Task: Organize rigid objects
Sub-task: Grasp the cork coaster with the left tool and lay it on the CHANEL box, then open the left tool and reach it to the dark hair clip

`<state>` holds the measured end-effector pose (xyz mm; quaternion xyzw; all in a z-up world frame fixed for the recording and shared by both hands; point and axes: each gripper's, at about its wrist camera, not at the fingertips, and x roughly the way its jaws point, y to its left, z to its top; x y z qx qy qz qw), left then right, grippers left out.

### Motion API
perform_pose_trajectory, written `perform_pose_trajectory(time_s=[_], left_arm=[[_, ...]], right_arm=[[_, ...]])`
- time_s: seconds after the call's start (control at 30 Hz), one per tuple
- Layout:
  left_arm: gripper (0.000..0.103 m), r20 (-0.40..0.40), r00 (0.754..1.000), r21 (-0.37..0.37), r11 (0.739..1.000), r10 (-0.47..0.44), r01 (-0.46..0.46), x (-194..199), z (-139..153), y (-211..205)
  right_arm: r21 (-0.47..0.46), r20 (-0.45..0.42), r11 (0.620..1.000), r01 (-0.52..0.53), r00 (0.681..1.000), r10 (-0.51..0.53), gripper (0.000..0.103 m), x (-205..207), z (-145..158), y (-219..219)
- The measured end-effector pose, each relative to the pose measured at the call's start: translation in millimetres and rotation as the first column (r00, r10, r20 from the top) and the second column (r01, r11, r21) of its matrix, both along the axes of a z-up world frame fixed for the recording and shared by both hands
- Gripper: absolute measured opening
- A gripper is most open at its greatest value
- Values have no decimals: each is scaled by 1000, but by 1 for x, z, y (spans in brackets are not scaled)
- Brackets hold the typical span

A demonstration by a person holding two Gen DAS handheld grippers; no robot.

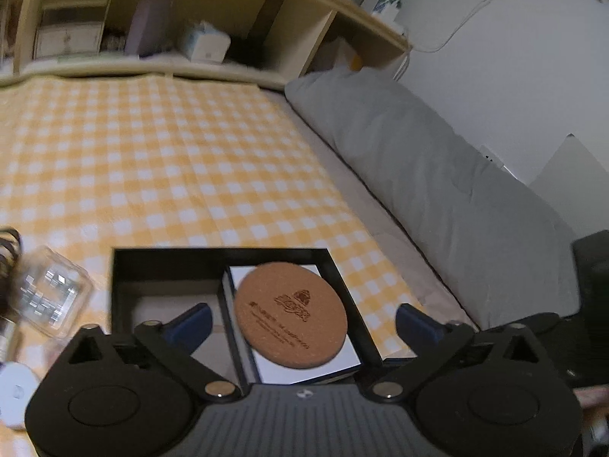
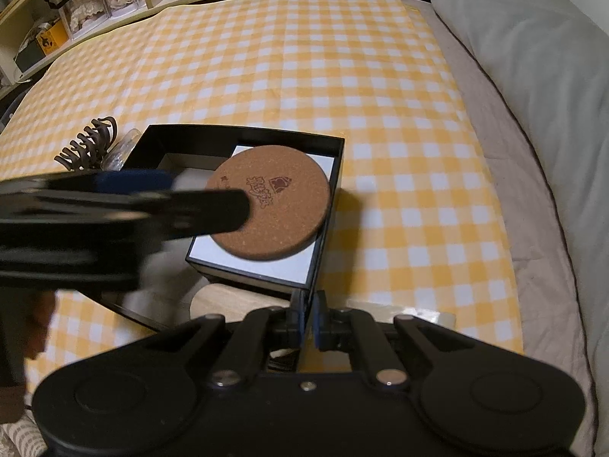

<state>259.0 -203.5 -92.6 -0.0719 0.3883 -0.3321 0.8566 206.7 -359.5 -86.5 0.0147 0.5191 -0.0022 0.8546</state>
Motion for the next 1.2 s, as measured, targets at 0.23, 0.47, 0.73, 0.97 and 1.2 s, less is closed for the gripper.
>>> perform_pose_trajectory(time_s=[0.23, 0.47, 0.73, 0.97, 1.2], left_arm=[[103, 36, 998, 34, 998, 46, -47, -2, 11, 46], [103, 49, 983, 78, 981, 177, -180, 12, 1, 104], [103, 90, 951, 110, 946, 295, -304, 42, -13, 154], [103, 121, 926, 128, 919, 359, -373, 64, -39, 185], [103, 130, 943, 103, 941, 307, -321, 78, -68, 185]], right_arm=[[-6, -1, 1000, -1, 1000, 1, 5, 0, 0, 0], [-16, -2, 1000, -5, 1000, 5, 5, 1, -2, 1], [-35, -2, 999, -12, 1000, 12, 5, 1, -2, 3], [-48, -7, 999, -19, 1000, 19, 5, 2, -4, 2], [-50, -7, 998, -23, 1000, 22, 5, 2, -3, 1]])
